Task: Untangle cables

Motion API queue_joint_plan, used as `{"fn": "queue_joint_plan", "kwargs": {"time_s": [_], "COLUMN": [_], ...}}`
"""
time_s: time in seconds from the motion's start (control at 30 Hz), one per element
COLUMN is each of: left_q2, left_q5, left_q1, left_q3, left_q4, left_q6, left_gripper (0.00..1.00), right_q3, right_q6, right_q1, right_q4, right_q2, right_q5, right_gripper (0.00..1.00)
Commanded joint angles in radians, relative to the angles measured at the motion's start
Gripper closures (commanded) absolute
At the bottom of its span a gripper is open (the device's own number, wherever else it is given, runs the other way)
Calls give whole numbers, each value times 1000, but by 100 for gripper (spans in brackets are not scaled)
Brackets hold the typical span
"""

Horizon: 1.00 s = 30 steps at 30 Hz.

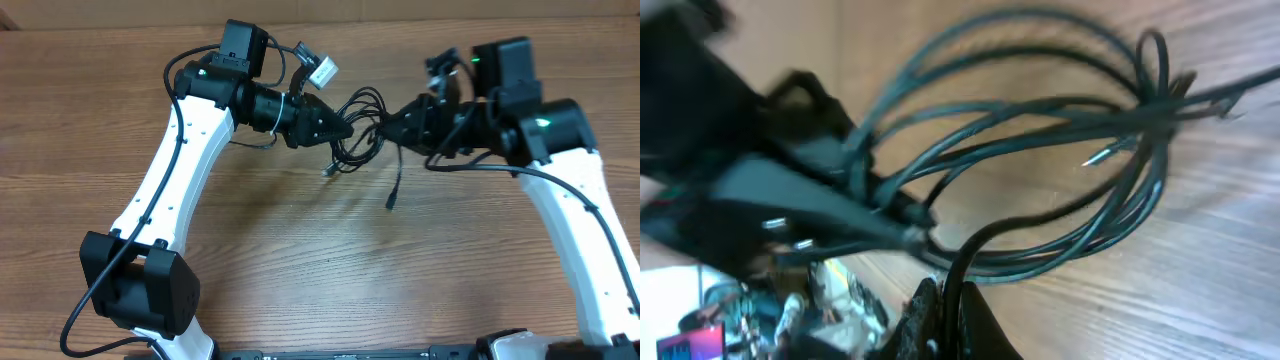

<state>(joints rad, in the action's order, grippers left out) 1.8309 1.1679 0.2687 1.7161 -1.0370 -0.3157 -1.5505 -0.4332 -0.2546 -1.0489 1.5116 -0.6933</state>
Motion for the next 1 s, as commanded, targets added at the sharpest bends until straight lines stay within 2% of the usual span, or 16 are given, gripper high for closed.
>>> {"fn": "queue_joint_plan", "kwargs": {"time_s": [0.0, 0.33, 0.5, 0.53, 0.63, 0.67, 0.7, 0.83, 0.9, 0.97], "left_q2": [-32, -32, -32, -32, -32, -32, -32, -32, -32, -32], "left_q5": [188, 414, 413, 413, 410, 402, 385, 260, 186, 51], "left_q1": [-7, -42, -42, -41, -43, -46, -50, -66, -74, -81], "left_q3": [16, 16, 16, 16, 16, 16, 16, 16, 16, 16], "left_q4": [21, 45, 47, 47, 48, 48, 48, 48, 48, 48], "left_q6": [49, 62, 110, 111, 110, 111, 110, 124, 165, 255], "left_gripper": [96, 96, 96, 96, 96, 96, 96, 96, 96, 96], "right_q3": [-24, -22, -22, -22, -22, -22, -22, -23, -23, -23], "right_q6": [-13, -134, -216, -230, -233, -231, -228, -201, -179, -160], "right_q1": [-54, -105, -105, -105, -105, -105, -104, -85, -73, -56], "right_q4": [-4, 96, 178, 193, 206, 200, 183, 127, 100, 50], "right_q2": [43, 108, 137, 142, 144, 143, 142, 124, 105, 76], "right_q5": [57, 132, 135, 135, 134, 131, 132, 134, 138, 163], "right_gripper": [96, 96, 95, 89, 45, 35, 29, 27, 27, 27]}}
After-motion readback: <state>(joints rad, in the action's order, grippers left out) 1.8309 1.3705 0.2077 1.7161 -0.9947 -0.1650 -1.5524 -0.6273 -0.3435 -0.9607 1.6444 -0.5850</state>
